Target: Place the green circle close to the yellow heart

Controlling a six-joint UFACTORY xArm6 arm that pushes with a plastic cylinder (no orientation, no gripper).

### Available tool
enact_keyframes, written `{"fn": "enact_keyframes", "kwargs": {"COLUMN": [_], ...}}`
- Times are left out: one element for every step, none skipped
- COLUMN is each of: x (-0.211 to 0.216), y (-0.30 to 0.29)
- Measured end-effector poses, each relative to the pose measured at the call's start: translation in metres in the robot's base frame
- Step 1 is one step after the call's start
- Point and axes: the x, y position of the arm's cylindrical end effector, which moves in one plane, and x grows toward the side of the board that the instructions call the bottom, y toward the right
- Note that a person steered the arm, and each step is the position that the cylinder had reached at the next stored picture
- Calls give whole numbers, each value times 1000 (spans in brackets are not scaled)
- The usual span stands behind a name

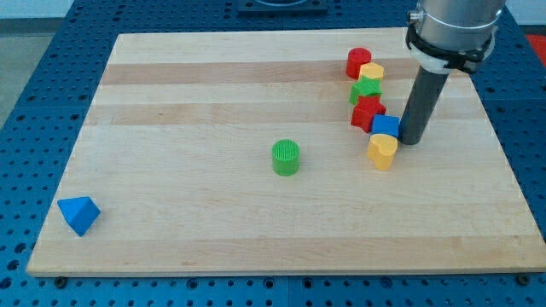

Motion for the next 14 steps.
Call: {"fn": "enact_keyframes", "kwargs": {"x": [7,25,77,132,137,105,76,47,5,-15,1,36,58,49], "y": [33,80,69,-12,-116,-189,-240,-278,-268,-227,-200,-173,-153,-176]}}
